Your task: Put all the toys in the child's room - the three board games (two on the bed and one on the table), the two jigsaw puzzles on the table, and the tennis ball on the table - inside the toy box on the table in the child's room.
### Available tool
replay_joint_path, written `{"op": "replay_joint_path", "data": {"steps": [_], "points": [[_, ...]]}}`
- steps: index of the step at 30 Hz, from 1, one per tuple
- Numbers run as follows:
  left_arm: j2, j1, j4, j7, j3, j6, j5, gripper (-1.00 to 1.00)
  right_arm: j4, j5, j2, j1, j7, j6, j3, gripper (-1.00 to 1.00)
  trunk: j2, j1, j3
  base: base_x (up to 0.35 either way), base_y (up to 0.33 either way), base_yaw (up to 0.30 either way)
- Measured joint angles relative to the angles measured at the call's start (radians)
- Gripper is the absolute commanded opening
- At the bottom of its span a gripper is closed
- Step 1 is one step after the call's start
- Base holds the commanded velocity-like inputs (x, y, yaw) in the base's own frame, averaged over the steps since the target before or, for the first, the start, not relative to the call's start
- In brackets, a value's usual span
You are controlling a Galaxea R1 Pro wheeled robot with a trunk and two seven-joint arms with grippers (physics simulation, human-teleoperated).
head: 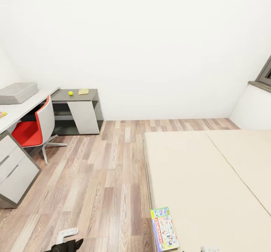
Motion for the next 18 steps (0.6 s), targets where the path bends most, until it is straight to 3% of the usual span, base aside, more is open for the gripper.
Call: {"op": "replay_joint_path", "data": {"steps": [18], "points": [[0.001,0.0,0.0,0.0,0.0,0.0,0.0,1.0,0.001,0.0,-0.001,0.0,0.0,0.0,0.001,1.0,0.0,0.0,0.0,0.0,0.288,0.0]]}}
